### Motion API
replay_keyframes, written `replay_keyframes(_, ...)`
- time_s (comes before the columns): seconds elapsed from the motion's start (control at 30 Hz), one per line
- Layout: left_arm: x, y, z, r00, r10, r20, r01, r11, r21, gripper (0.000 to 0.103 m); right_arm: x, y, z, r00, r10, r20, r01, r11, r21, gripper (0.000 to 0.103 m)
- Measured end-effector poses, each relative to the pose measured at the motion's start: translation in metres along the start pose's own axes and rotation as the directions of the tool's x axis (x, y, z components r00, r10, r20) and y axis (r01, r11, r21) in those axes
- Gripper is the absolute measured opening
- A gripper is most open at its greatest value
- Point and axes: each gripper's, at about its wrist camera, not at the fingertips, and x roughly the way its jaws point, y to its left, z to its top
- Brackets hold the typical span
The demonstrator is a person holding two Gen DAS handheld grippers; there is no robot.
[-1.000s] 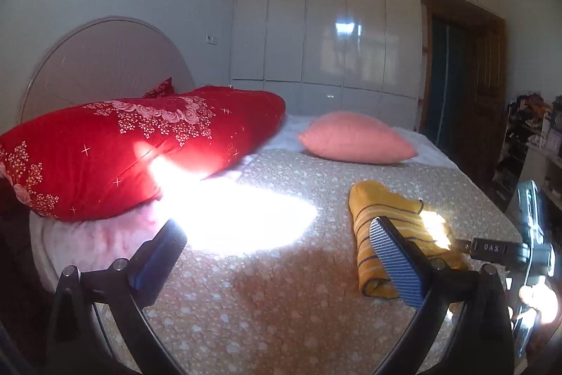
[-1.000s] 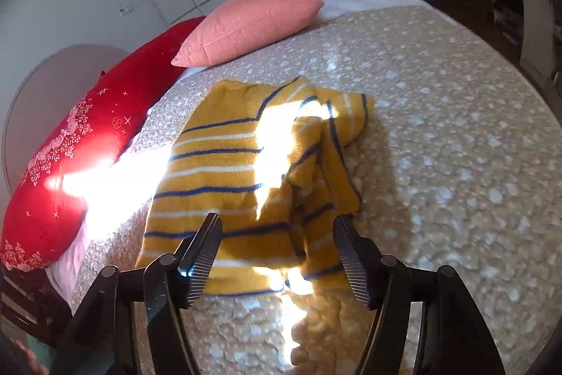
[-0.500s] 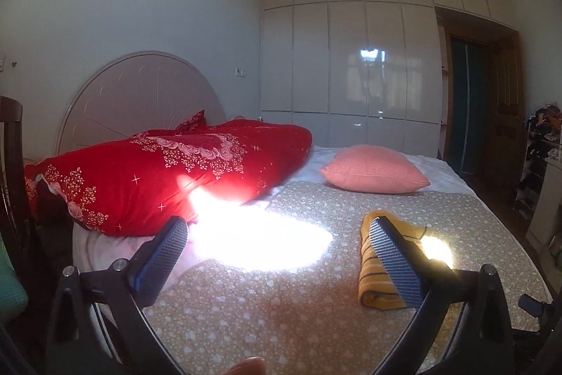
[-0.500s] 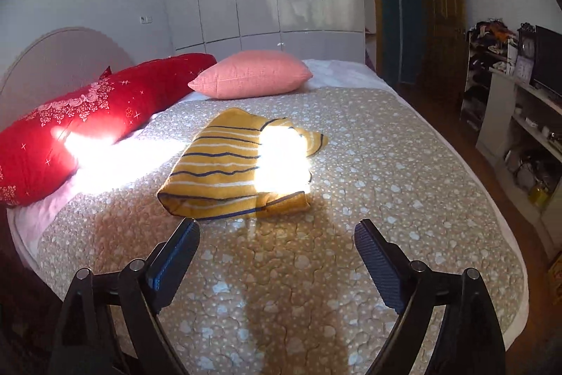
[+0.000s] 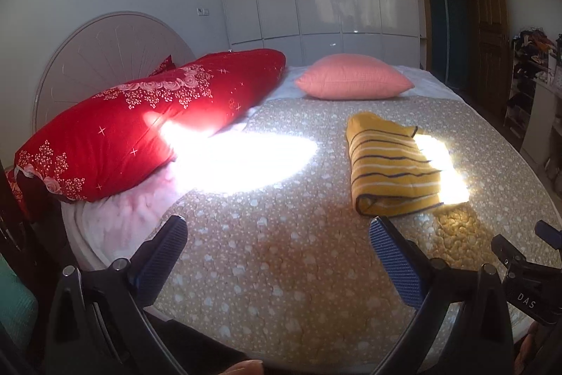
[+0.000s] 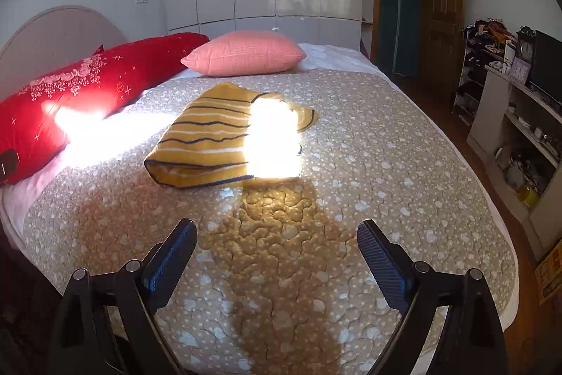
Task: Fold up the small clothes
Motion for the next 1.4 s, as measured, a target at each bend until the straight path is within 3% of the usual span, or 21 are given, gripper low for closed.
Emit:
replay_keyframes(0.7,0.018,-0.022,-0.021,0.990,-0.085,-0.114,0.090,0.995,0.038,0.103,0.021,-0.001,-0.013,0.995,0.004,-0.097,-0.002,1.000,0.013,0.095)
replay_keyframes(1.4,0.037,-0.035,-0.038,0.962,-0.151,-0.226,0.161,0.987,0.025,0.103,0.030,-0.001,-0.021,0.990,-0.006,-0.139,0.006,1.000,-0.004,0.095)
